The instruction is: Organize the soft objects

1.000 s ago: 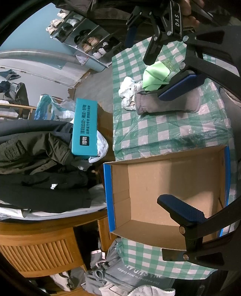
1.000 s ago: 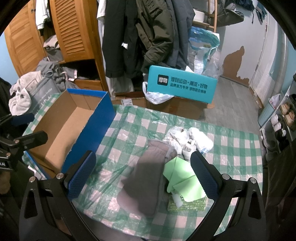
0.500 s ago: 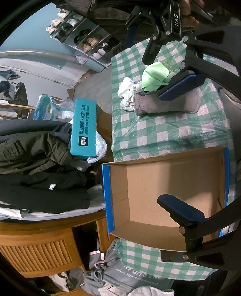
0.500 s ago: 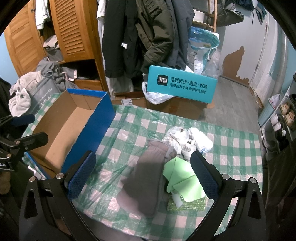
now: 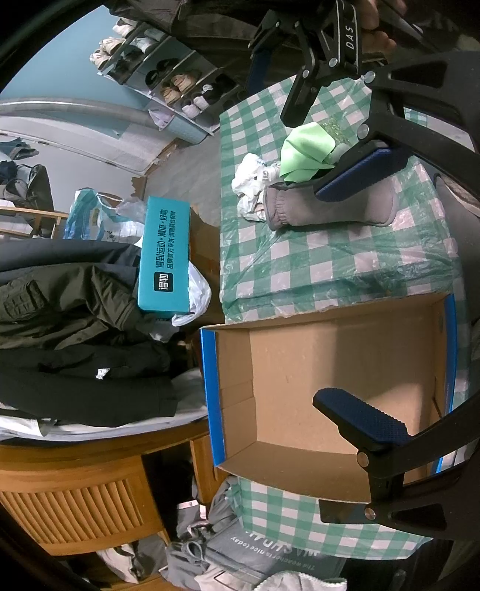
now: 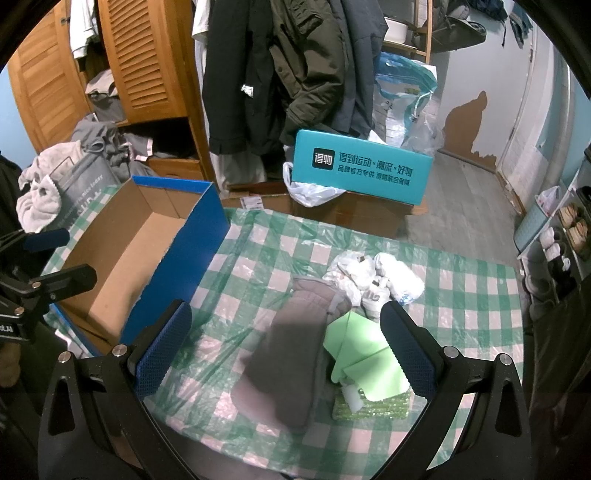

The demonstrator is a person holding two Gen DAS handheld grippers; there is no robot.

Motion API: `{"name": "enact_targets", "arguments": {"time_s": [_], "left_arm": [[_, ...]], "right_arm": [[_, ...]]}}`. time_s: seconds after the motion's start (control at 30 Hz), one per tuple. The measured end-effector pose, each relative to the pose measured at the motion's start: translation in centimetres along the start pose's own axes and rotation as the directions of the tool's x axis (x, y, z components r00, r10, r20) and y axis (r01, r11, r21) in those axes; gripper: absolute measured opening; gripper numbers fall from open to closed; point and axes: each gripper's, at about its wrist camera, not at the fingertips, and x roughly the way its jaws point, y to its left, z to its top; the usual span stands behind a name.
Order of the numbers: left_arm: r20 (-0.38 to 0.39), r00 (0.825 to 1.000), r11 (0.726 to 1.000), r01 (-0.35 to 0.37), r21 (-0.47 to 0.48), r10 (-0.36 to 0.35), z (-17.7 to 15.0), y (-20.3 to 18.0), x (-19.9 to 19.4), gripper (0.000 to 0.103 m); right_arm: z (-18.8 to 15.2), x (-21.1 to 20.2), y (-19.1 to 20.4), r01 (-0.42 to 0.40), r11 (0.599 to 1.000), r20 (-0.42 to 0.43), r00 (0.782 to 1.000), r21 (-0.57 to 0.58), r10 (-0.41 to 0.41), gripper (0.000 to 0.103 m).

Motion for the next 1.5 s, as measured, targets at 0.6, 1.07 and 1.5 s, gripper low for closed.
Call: {"name": "enact_targets", "arguments": {"time_s": [0.6, 1.07, 1.5], "left_arm": [[-0.047, 0.999, 1.0, 0.013, 0.007, -0.012, -0.4, -0.9, 0.7, 0.102], [-0.14, 0.99, 0.999, 0.033, 0.039, -0.027, 0.3, -3.5, 3.8, 0.102], [-0.247, 0.967, 0.995, 0.079, 0.065, -0.061, 0.3, -6.8, 7.9, 0.101]], "right_arm": [[-0.7, 0.5, -1.6, 0.017, 1.0, -0.011, 1.0, 0.008, -0.017, 0.101], [-0.7, 1.1, -5.6, 0.057, 0.997, -0.057, 0.997, 0.046, -0.054, 0.101], [-0.9, 4.4, -9.4, 0.036, 0.999, -0.133, 0.991, 0.036, -0.031, 0.093]]}}
